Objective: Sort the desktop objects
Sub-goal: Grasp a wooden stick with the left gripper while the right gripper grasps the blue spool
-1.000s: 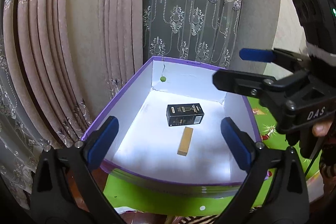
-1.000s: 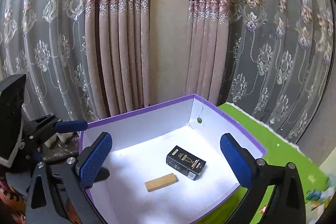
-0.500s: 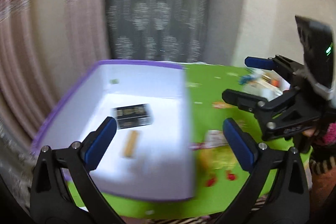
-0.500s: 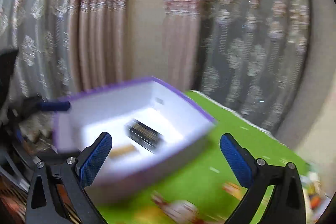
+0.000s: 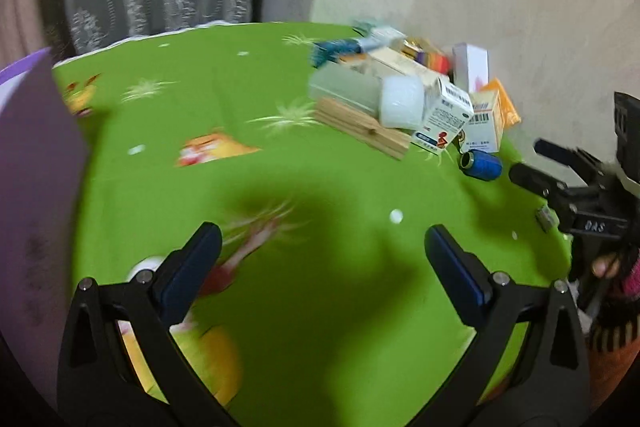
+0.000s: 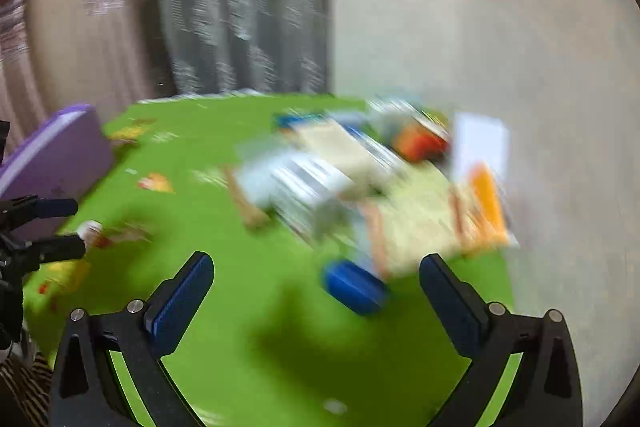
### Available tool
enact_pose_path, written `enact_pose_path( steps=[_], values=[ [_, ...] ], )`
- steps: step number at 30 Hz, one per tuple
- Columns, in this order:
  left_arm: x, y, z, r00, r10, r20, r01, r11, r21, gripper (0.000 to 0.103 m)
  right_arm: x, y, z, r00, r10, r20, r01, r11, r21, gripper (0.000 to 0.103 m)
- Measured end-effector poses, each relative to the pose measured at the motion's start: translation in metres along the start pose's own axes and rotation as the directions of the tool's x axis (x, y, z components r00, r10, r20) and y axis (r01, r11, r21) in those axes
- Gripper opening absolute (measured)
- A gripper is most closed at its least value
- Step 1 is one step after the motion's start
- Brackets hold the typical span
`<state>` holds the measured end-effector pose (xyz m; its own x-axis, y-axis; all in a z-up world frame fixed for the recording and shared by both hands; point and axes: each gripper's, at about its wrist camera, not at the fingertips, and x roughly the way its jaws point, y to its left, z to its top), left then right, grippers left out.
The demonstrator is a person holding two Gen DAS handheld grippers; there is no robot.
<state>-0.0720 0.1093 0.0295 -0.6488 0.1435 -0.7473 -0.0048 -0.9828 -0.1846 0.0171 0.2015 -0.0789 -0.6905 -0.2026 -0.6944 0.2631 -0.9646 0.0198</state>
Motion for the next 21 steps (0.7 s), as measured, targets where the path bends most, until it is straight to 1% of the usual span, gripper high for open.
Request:
enact_pose_path(
  steps=[2, 4, 5, 7, 9, 12, 13, 14, 16, 17, 19, 20, 21],
  values=[
    [0.018, -0.014, 0.002, 1.000, 0.011, 0.009, -0.012, 0.999, 0.033, 0.101, 0.011, -0.016, -0.011, 0.998, -0.027, -0.048, 0.030, 0.997, 0.072, 0.103],
    [0.033, -0.021, 0.008, 1.000, 0.023, 0.020, -0.024, 0.999, 0.047, 0.101, 0.024, -0.024, -0.016, 0.996, -0.011, -0.087, 0.026, 0.986, 0.168, 0.103],
    [0.042, -0.023, 0.012, 1.000, 0.023, 0.017, -0.024, 0.999, 0.049, 0.101, 0.029, -0.025, -0.019, 0.996, 0.002, -0.093, 0.017, 0.979, 0.205, 0.103],
    [0.054, -0.023, 0.020, 1.000, 0.026, 0.011, -0.026, 0.999, 0.043, 0.101, 0.038, -0.019, -0.018, 0.996, 0.006, -0.094, 0.017, 0.970, 0.242, 0.103],
    [0.066, -0.024, 0.031, 0.999, 0.034, 0.010, -0.035, 0.998, 0.049, 0.101, 0.046, -0.011, -0.015, 0.995, -0.018, -0.102, 0.043, 0.968, 0.248, 0.103],
    [0.078, -0.029, 0.045, 0.998, 0.053, 0.019, -0.055, 0.994, 0.095, 0.101, 0.058, -0.005, -0.013, 0.987, -0.089, -0.134, 0.121, 0.958, 0.260, 0.103],
    [0.083, -0.032, 0.049, 0.998, 0.054, 0.014, -0.055, 0.992, 0.114, 0.101, 0.059, -0.004, -0.013, 0.982, -0.125, -0.142, 0.158, 0.954, 0.256, 0.103],
    [0.090, -0.036, 0.053, 0.999, 0.047, -0.002, -0.047, 0.989, 0.141, 0.101, 0.059, -0.005, -0.013, 0.978, -0.143, -0.150, 0.179, 0.949, 0.261, 0.103],
    [0.102, -0.041, 0.058, 0.998, 0.050, -0.038, -0.043, 0.984, 0.171, 0.101, 0.058, -0.010, -0.016, 0.976, -0.149, -0.156, 0.187, 0.945, 0.268, 0.103],
    [0.114, -0.046, 0.059, 0.992, 0.061, -0.108, -0.038, 0.978, 0.204, 0.103, 0.058, -0.010, -0.016, 0.976, -0.149, -0.157, 0.187, 0.946, 0.266, 0.103],
    [0.116, -0.051, 0.062, 0.993, 0.079, -0.093, -0.054, 0.970, 0.237, 0.103, 0.059, -0.010, -0.016, 0.975, -0.157, -0.160, 0.195, 0.947, 0.256, 0.103],
    [0.118, -0.050, 0.064, 0.993, 0.060, -0.105, -0.035, 0.972, 0.230, 0.103, 0.058, -0.009, -0.016, 0.973, -0.162, -0.163, 0.200, 0.948, 0.248, 0.103],
    [0.117, -0.046, 0.065, 0.994, 0.046, -0.104, -0.023, 0.977, 0.212, 0.099, 0.058, -0.008, -0.016, 0.971, -0.171, -0.168, 0.209, 0.948, 0.240, 0.103]
  ],
)
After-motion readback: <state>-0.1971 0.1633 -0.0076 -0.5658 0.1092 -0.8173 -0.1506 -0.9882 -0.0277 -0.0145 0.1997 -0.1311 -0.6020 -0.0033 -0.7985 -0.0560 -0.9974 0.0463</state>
